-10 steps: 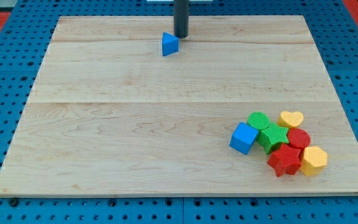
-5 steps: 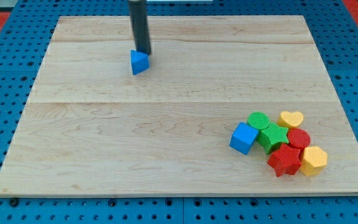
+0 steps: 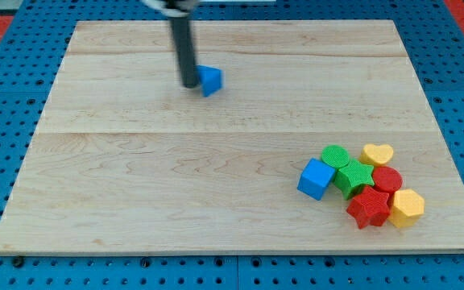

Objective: Place the blue triangle in between the green circle and the yellow heart

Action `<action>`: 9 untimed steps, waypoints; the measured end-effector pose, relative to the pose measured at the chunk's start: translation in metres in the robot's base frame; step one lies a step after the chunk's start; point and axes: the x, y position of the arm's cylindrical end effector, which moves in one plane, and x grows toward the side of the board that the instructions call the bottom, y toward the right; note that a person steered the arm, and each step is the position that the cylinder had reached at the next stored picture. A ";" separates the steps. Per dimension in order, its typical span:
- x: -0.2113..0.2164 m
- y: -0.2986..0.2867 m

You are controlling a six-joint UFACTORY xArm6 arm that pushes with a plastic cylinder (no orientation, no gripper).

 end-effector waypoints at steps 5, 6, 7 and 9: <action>0.057 0.145; 0.052 0.109; 0.081 0.083; 0.075 0.095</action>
